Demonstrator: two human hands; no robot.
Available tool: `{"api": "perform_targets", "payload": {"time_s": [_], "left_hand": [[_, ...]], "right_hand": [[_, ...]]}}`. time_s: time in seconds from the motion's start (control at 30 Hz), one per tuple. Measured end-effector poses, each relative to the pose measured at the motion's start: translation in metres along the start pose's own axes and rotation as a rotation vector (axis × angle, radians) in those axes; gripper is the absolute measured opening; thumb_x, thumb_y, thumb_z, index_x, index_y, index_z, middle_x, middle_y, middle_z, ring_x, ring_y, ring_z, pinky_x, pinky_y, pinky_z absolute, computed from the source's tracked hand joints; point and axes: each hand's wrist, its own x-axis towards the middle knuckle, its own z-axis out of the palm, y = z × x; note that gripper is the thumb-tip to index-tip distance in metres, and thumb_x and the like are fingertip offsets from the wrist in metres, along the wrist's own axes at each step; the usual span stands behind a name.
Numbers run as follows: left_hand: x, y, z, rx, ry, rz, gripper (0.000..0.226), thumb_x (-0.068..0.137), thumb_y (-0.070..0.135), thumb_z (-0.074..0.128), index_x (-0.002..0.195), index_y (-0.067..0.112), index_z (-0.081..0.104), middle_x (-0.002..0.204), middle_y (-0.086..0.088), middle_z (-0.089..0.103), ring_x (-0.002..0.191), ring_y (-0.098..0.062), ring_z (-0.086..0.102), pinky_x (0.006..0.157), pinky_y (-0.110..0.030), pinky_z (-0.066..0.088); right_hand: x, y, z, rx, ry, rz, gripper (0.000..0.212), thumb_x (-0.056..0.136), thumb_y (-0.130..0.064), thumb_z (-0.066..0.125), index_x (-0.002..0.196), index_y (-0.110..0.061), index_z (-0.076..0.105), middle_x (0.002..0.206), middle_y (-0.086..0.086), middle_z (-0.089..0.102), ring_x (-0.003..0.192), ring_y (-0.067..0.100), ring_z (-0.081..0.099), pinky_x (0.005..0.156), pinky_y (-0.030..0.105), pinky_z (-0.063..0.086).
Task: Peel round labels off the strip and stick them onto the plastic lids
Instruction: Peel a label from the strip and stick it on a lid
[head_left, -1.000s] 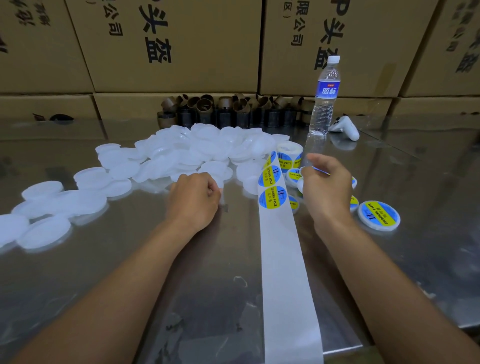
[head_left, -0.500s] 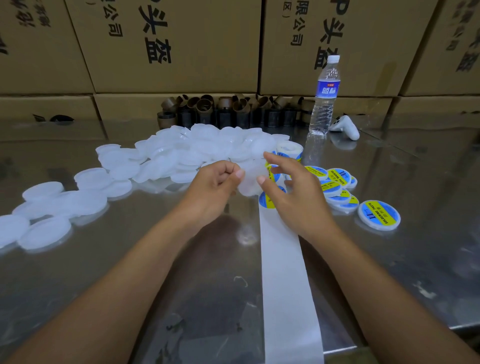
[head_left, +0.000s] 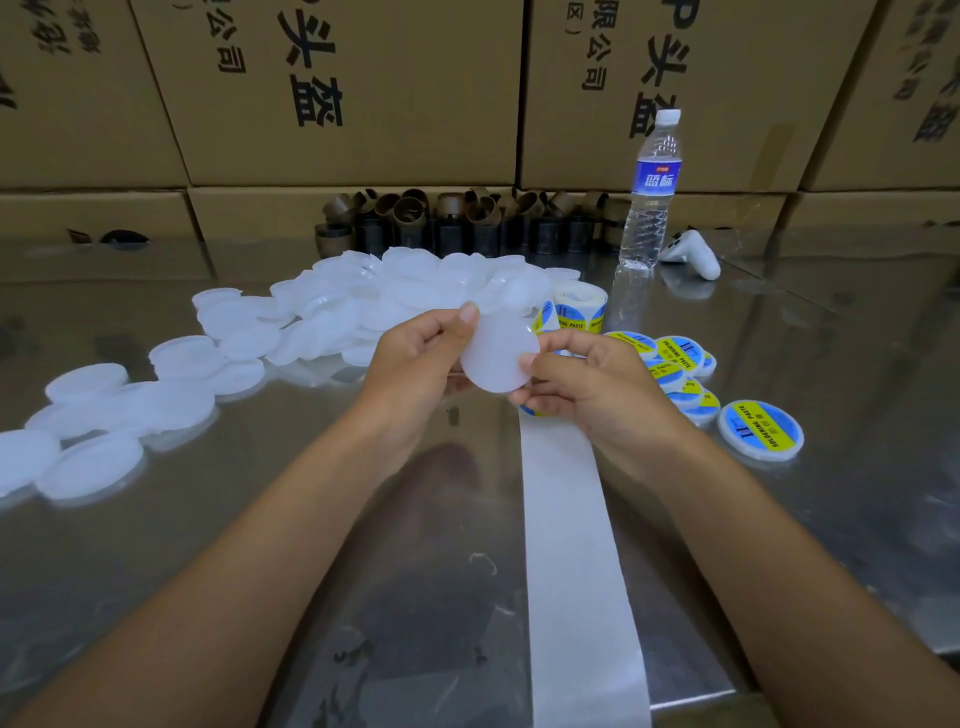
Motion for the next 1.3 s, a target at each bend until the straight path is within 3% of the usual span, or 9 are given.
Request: {"api": "perform_targets", "payload": {"time_s": [0.1, 0.23, 0.47, 0.67, 0.8, 0.93, 1.1, 1.2, 1.3], "left_hand": [[-0.001, -0.001, 0.001, -0.102, -0.079, -0.035, 0.037, 0.077, 0.041, 0.059, 0.098, 0.012, 0.068, 0.092, -0.002, 0.072, 0.080, -0.015, 0.067, 0.076, -0.027, 0.055], [-0.004, -0.001, 0.004, -0.117, -0.175, -0.013, 0.038, 0.080, 0.034, 0.059, 0.104, 0.007, 0.066, 0.091, -0.003, 0.070, 0.076, -0.013, 0.063, 0.070, -0.022, 0.053], [-0.007, -0.001, 0.009, -0.142, -0.188, -0.047, 0.025, 0.090, 0.028, 0.054, 0.108, 0.013, 0.062, 0.087, -0.001, 0.068, 0.079, -0.013, 0.063, 0.068, -0.019, 0.051], [-0.006, -0.001, 0.010, -0.251, -0.173, -0.058, 0.017, 0.098, 0.019, 0.046, 0.103, 0.017, 0.063, 0.092, -0.006, 0.063, 0.085, -0.020, 0.060, 0.073, -0.025, 0.053], [-0.002, -0.003, 0.009, -0.353, -0.130, -0.061, 0.017, 0.098, 0.012, 0.044, 0.100, 0.011, 0.061, 0.086, 0.001, 0.073, 0.082, -0.014, 0.068, 0.071, -0.023, 0.055], [0.001, -0.006, 0.005, -0.375, -0.094, -0.093, 0.017, 0.099, 0.009, 0.043, 0.103, 0.009, 0.059, 0.092, -0.001, 0.075, 0.087, -0.018, 0.072, 0.084, -0.028, 0.055], [0.001, -0.008, 0.002, -0.368, -0.097, -0.125, 0.018, 0.099, 0.009, 0.045, 0.105, 0.014, 0.061, 0.092, 0.000, 0.075, 0.088, -0.023, 0.072, 0.076, -0.032, 0.059], [0.000, -0.008, 0.002, -0.338, -0.038, -0.147, 0.020, 0.099, 0.008, 0.046, 0.101, 0.015, 0.064, 0.089, -0.002, 0.075, 0.082, -0.021, 0.073, 0.071, -0.032, 0.060], [0.000, -0.009, 0.004, -0.213, 0.058, -0.164, 0.017, 0.099, 0.010, 0.048, 0.098, 0.016, 0.064, 0.090, -0.003, 0.070, 0.074, -0.015, 0.071, 0.069, -0.030, 0.060]], "right_hand": [[-0.002, -0.002, 0.001, 0.103, -0.055, 0.027, 0.006, 0.087, -0.002, 0.060, 0.088, -0.006, 0.056, 0.069, 0.010, 0.070, 0.064, 0.016, 0.069, 0.058, 0.017, 0.052], [-0.003, -0.002, 0.002, 0.131, -0.099, 0.040, 0.013, 0.087, -0.004, 0.062, 0.097, -0.003, 0.054, 0.076, 0.012, 0.072, 0.068, 0.016, 0.071, 0.058, 0.017, 0.053], [-0.005, 0.000, 0.003, 0.086, -0.189, 0.079, 0.030, 0.071, -0.020, 0.070, 0.092, -0.006, 0.055, 0.082, 0.008, 0.074, 0.075, 0.013, 0.072, 0.060, 0.017, 0.053], [-0.005, 0.001, 0.004, 0.035, -0.151, 0.089, 0.018, 0.082, -0.013, 0.067, 0.095, -0.007, 0.057, 0.083, 0.009, 0.074, 0.075, 0.015, 0.072, 0.062, 0.020, 0.055], [-0.002, -0.001, 0.002, -0.024, 0.070, -0.015, 0.006, 0.088, -0.011, 0.063, 0.085, -0.015, 0.059, 0.071, 0.000, 0.072, 0.064, 0.016, 0.070, 0.063, 0.021, 0.054], [0.005, 0.009, -0.008, -0.516, 0.519, -0.170, 0.010, 0.085, -0.007, 0.057, 0.092, -0.015, 0.056, 0.074, -0.005, 0.062, 0.074, 0.019, 0.061, 0.069, 0.032, 0.047], [0.009, 0.019, -0.009, -0.701, 0.478, -0.026, 0.032, 0.085, -0.011, 0.058, 0.115, -0.013, 0.049, 0.091, 0.004, 0.065, 0.094, 0.025, 0.057, 0.075, 0.032, 0.043], [0.010, 0.019, -0.010, -0.640, 0.439, -0.023, 0.033, 0.084, -0.006, 0.060, 0.115, -0.015, 0.051, 0.071, -0.006, 0.060, 0.082, 0.018, 0.056, 0.068, 0.027, 0.042], [0.009, 0.013, -0.010, -0.405, 0.400, -0.002, 0.032, 0.084, -0.002, 0.062, 0.112, -0.016, 0.054, 0.074, 0.000, 0.063, 0.062, 0.010, 0.051, 0.053, 0.019, 0.041]]}}
